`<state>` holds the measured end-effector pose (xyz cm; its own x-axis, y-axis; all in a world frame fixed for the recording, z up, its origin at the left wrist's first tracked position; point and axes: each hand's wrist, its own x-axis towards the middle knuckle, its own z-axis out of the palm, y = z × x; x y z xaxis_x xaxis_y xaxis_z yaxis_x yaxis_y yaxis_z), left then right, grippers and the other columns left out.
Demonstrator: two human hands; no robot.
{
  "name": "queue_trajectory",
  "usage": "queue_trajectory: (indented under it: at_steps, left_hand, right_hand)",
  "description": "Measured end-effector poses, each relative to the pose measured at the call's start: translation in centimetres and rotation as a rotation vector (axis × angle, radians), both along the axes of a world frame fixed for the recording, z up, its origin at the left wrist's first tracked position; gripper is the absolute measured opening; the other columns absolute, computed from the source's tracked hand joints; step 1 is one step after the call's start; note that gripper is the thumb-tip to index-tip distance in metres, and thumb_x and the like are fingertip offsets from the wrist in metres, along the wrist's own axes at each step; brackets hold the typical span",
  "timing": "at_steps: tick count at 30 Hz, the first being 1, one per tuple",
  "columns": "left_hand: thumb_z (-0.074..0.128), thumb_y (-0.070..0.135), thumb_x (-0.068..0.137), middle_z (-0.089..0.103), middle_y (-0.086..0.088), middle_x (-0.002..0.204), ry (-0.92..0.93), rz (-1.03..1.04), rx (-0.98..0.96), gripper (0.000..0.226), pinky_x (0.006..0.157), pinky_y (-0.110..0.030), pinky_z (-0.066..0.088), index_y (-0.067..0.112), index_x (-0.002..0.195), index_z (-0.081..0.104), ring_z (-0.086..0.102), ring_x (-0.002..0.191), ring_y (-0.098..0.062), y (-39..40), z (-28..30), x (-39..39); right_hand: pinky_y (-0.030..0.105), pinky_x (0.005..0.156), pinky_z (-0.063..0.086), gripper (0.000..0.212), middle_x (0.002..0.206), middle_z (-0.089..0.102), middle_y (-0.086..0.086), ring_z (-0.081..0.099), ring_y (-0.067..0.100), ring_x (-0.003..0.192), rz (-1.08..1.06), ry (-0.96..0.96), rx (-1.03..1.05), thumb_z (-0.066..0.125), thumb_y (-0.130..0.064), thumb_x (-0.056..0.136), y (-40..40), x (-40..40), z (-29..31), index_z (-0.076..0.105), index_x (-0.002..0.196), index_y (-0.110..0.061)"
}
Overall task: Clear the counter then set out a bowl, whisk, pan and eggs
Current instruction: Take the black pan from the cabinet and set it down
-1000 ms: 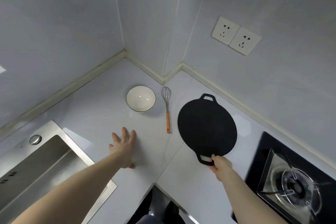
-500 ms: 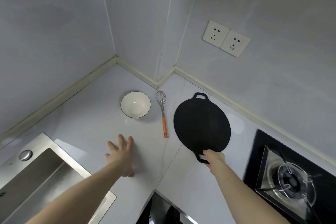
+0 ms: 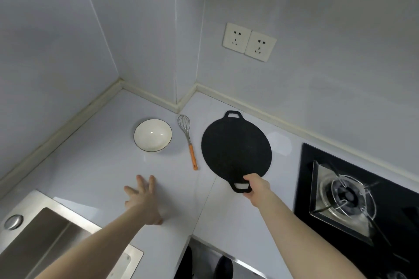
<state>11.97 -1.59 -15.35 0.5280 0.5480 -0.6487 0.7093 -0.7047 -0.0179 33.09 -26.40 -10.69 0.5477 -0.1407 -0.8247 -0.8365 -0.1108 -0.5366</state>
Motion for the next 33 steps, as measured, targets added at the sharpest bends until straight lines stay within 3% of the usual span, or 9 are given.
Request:
queue_trajectory:
  at_steps: [4,8,10,13,17,20,25,29,33]
  left_hand:
    - [0.083,0.064,0.062,-0.026,-0.011,0.161,0.018,-0.044,0.012,0.148,0.104,-0.045,0.049,0.025,0.156,-0.024,0.003,0.142,-0.054,0.2,-0.4,-0.4]
    - [0.081,0.066,0.064,-0.019,-0.01,0.163,-0.014,-0.086,0.018,0.142,0.102,-0.043,0.051,0.023,0.158,-0.016,0.009,0.143,-0.05,0.2,-0.5,-1.0]
    - [0.081,0.064,0.067,-0.009,-0.009,0.163,-0.034,-0.068,-0.015,0.133,0.102,-0.042,0.051,0.022,0.159,-0.007,0.017,0.141,-0.046,0.2,0.0,-0.9]
    - [0.077,0.053,0.074,0.022,-0.004,0.156,-0.101,-0.021,-0.135,0.103,0.103,-0.036,0.046,0.022,0.156,0.023,0.038,0.137,-0.035,0.0,2.0,-0.1]
    - [0.074,0.048,0.083,0.032,0.003,0.164,-0.27,-0.056,-0.236,0.086,0.118,-0.028,0.03,0.026,0.156,0.034,0.034,0.149,-0.019,-2.1,5.4,-0.3]
    - [0.071,0.045,0.088,0.03,0.007,0.165,-0.38,-0.139,-0.262,0.07,0.117,-0.028,0.031,0.031,0.151,0.043,0.036,0.148,-0.016,-6.7,8.9,-0.6]
    - [0.068,0.039,0.093,0.032,0.012,0.162,-0.542,-0.363,-0.35,0.057,0.117,-0.027,0.029,0.033,0.146,0.048,0.036,0.147,-0.013,-18.0,15.3,2.8]
    - [0.067,0.039,0.094,0.038,0.02,0.156,-0.7,-0.545,-0.468,0.049,0.12,-0.031,0.03,0.038,0.141,0.052,0.037,0.145,-0.008,-28.3,20.7,5.9]
    - [0.067,0.035,0.096,0.041,0.024,0.15,-0.792,-0.794,-0.511,0.047,0.111,-0.008,0.018,0.036,0.141,0.053,0.035,0.137,0.006,-38.2,25.4,6.9]
  right_hand:
    - [0.043,0.1,0.053,0.032,0.126,0.054,0.018,0.056,0.033,0.111,-0.043,-0.013,-0.022,0.068,-0.009,0.089,0.5,-0.5,0.1,0.053,0.117,-0.003]
    - [0.043,0.106,0.051,0.033,0.13,0.053,0.017,0.054,0.032,0.113,-0.061,-0.008,0.011,0.068,-0.009,0.09,0.3,-0.7,0.2,0.051,0.118,-0.005]
    - [0.045,0.107,0.051,0.037,0.131,0.053,0.016,0.053,0.031,0.113,-0.047,-0.005,0.041,0.068,-0.009,0.09,0.0,-0.7,0.3,0.053,0.123,-0.004]
    - [0.046,0.106,0.052,0.039,0.126,0.053,0.015,0.053,0.029,0.111,-0.002,-0.024,0.074,0.068,-0.006,0.091,-1.0,-1.1,1.4,0.053,0.127,-0.003]
    - [0.043,0.105,0.053,0.055,0.137,0.054,0.008,0.056,0.025,0.119,0.197,-0.158,0.113,0.067,-0.006,0.093,-3.7,-2.9,4.1,0.05,0.145,-0.011]
    - [0.04,0.104,0.054,0.055,0.139,0.051,-0.002,0.058,0.02,0.122,0.364,-0.289,0.123,0.069,-0.01,0.093,-8.5,-5.8,7.4,0.053,0.145,-0.02]
    - [0.041,0.103,0.055,0.046,0.129,0.062,-0.013,0.067,0.015,0.109,0.484,-0.441,0.045,0.071,-0.021,0.091,-19.5,-10.5,13.0,0.06,0.132,-0.037]
    - [0.018,0.087,0.053,0.044,0.126,0.065,-0.012,0.065,0.003,0.111,0.43,-0.551,0.009,0.07,-0.021,0.095,-29.2,-13.8,17.5,0.059,0.135,-0.036]
    - [0.006,0.072,0.047,0.044,0.128,0.064,-0.016,0.061,-0.007,0.114,0.349,-0.672,-0.11,0.07,-0.025,0.095,-38.5,-16.8,20.5,0.058,0.133,-0.042]
